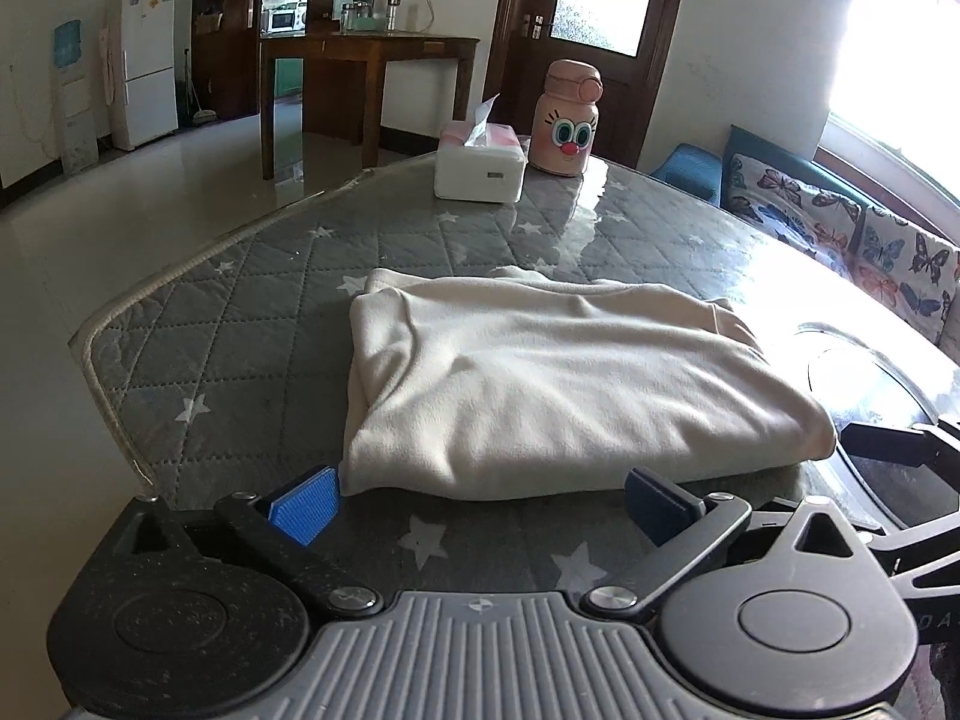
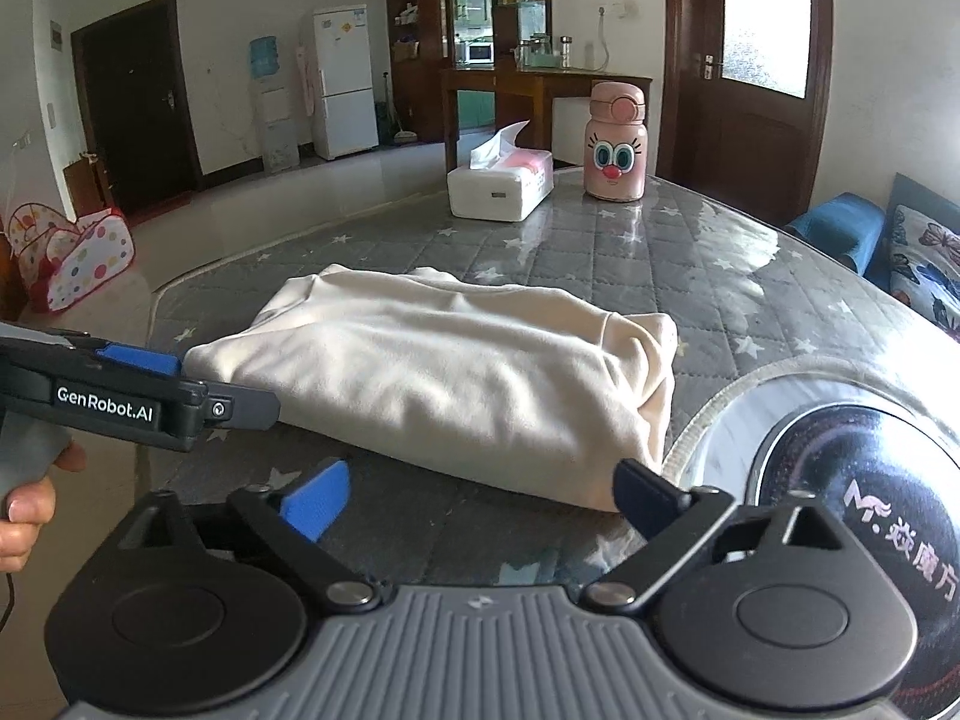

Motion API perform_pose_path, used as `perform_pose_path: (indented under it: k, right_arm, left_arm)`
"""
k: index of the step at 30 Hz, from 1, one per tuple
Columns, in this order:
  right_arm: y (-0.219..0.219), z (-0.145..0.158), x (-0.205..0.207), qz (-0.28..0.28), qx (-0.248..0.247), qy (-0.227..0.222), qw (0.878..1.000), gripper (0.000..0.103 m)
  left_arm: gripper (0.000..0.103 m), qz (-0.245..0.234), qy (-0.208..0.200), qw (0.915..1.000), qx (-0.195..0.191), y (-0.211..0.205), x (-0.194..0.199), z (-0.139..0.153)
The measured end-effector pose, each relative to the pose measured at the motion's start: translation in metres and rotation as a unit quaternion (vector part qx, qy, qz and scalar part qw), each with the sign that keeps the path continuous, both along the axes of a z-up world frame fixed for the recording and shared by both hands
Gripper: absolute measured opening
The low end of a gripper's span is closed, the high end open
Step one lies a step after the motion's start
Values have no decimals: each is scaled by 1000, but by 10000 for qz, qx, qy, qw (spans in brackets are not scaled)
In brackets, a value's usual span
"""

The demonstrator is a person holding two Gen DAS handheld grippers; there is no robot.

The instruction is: Fold clothes

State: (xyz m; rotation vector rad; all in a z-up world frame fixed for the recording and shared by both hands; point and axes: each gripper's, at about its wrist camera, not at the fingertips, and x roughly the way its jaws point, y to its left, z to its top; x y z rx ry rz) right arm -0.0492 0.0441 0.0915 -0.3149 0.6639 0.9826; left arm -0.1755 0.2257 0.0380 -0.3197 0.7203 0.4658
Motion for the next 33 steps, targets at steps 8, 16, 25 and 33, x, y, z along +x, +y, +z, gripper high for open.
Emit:
perform_pose_path:
  k: [8,16,25,33]
  right_arm:
    - [-2,-3,-5,-219,47,19,9997,103]
    - [-2,-7,-13,-323,50,-130,9994,103]
    - [-3,-9,-17,-282,152,34,9995,103]
    - [-5,-11,-21,-294,168,90,9994,103]
  left_arm:
    - [103,1,166,9999,36,-5,-2,-6]
    - [103,-6,223,9997,34,-9,-4,-8]
    - [103,-23,284,9995,107,-15,-5,-9]
    - [103,-47,286,9995,155,-19,-7,-9]
